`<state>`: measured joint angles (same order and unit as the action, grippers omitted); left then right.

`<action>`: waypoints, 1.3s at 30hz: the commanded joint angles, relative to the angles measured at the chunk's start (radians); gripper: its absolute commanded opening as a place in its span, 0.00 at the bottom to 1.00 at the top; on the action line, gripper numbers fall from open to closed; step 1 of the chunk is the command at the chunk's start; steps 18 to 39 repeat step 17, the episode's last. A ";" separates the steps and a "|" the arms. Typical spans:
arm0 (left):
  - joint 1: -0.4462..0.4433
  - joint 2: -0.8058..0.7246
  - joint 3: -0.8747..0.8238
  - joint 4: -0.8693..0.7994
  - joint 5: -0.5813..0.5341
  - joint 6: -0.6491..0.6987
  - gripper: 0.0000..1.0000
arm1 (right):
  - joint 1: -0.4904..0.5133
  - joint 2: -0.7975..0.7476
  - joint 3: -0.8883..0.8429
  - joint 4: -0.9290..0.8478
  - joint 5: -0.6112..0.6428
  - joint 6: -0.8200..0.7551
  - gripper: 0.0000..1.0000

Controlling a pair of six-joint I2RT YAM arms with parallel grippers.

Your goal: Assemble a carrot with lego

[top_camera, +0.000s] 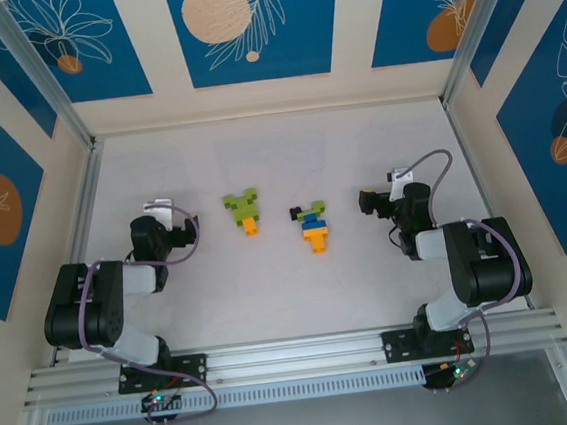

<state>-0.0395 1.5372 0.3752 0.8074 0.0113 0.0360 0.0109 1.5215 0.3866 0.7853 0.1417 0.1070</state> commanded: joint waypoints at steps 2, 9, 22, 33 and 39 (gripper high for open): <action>-0.003 0.000 0.024 0.029 0.019 0.010 0.99 | -0.005 0.000 0.022 0.035 -0.027 -0.001 0.99; -0.005 0.003 0.029 0.023 0.018 0.011 0.99 | -0.005 0.000 0.023 0.035 -0.027 -0.001 0.99; -0.007 0.000 0.027 0.022 0.010 0.014 1.00 | -0.005 0.000 0.022 0.035 -0.027 -0.001 0.99; -0.007 0.000 0.027 0.022 0.010 0.014 1.00 | -0.005 0.000 0.022 0.035 -0.027 -0.001 0.99; -0.007 0.000 0.027 0.022 0.010 0.014 1.00 | -0.005 0.000 0.022 0.035 -0.027 -0.001 0.99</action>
